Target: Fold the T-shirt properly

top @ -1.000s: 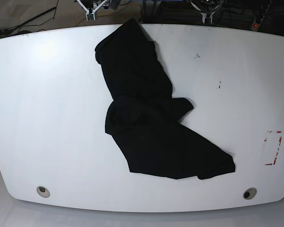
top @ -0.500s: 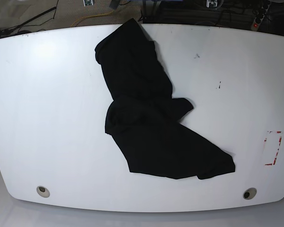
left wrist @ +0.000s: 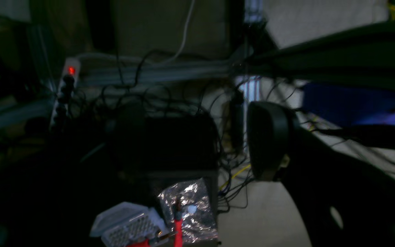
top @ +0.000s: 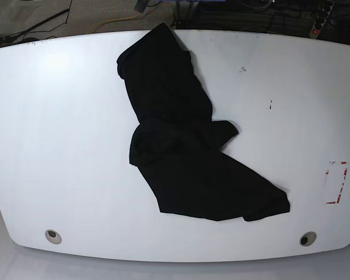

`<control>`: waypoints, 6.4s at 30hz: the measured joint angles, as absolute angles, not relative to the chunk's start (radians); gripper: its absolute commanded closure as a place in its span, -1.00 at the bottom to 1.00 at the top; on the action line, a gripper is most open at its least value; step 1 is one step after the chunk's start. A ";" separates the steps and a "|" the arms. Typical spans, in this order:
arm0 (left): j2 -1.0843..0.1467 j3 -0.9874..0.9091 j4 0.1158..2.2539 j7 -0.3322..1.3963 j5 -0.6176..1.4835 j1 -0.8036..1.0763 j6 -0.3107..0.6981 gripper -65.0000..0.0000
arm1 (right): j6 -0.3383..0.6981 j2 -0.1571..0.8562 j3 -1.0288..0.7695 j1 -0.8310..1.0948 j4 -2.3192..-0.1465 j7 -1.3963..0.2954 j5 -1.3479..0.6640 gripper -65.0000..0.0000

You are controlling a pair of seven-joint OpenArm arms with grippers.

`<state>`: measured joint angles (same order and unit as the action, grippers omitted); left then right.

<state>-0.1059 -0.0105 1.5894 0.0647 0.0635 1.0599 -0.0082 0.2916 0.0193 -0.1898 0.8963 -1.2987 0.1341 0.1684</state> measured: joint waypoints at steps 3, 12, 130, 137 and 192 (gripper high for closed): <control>-0.097 -0.055 1.696 0.060 0.066 1.125 0.002 -0.29 | 0.295 0.041 -0.186 0.941 -1.390 0.070 0.070 0.13; -0.102 -0.156 1.960 0.062 0.065 1.230 -0.006 -0.29 | 0.286 0.151 -0.193 1.047 -1.665 -0.006 -0.200 0.13; -0.149 -0.085 1.977 0.137 0.060 0.875 0.000 -0.32 | 0.603 0.227 0.263 -0.457 -1.112 -0.380 0.180 1.00; -0.154 -0.007 1.978 0.223 0.060 0.797 -0.007 -0.32 | 0.601 0.207 0.261 -0.556 -1.224 -0.462 0.181 1.00; -0.181 0.148 1.796 0.556 0.061 0.383 -0.009 0.91 | 0.611 0.241 0.215 -0.835 -1.343 -0.580 0.176 1.00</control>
<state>-0.1810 0.1478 1.7958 0.5560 0.0608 0.3828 -0.0093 0.6109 0.2409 0.2146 -0.8352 -1.3426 -0.5797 0.1757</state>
